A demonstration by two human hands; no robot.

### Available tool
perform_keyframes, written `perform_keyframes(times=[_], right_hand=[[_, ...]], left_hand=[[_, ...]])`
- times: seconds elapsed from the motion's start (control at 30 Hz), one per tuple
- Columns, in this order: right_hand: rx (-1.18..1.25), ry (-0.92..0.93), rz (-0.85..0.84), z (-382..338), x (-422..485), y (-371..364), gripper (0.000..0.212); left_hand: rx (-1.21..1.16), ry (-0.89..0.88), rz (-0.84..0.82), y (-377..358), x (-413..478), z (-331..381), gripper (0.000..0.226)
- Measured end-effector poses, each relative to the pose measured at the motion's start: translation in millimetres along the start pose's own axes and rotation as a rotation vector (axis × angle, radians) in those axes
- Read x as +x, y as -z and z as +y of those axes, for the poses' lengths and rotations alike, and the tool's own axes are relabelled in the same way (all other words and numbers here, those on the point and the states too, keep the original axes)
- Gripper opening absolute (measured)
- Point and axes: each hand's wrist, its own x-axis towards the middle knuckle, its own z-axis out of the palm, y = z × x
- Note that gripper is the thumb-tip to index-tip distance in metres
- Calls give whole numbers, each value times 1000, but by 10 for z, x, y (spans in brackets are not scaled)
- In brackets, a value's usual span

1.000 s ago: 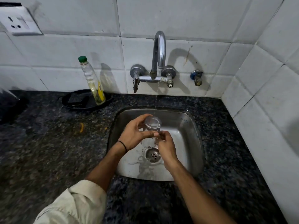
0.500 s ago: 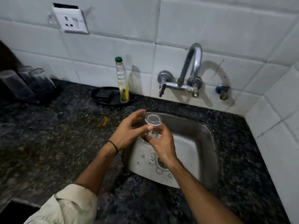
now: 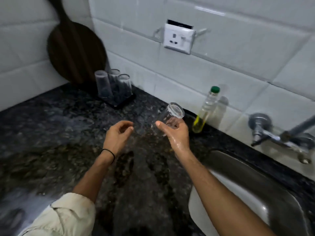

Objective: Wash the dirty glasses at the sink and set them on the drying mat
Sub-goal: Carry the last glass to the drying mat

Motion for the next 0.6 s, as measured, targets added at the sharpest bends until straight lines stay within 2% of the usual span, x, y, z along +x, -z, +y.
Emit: perform_keyframes(times=[0.17, 0.43, 0.5, 0.6], right_hand=[[12, -60, 1, -53, 611, -1048, 51], [-139, -50, -8, 147, 1312, -2226, 46], [-166, -43, -14, 240, 1454, -2404, 42], [-269, -4, -11, 383, 1597, -2597, 48]], left_hand=[[105, 49, 43, 578, 747, -326, 16], [472, 7, -8, 974, 1746, -856, 34], [616, -13, -64, 994, 1883, -960, 45], [778, 55, -199, 999, 2001, -1114, 56]])
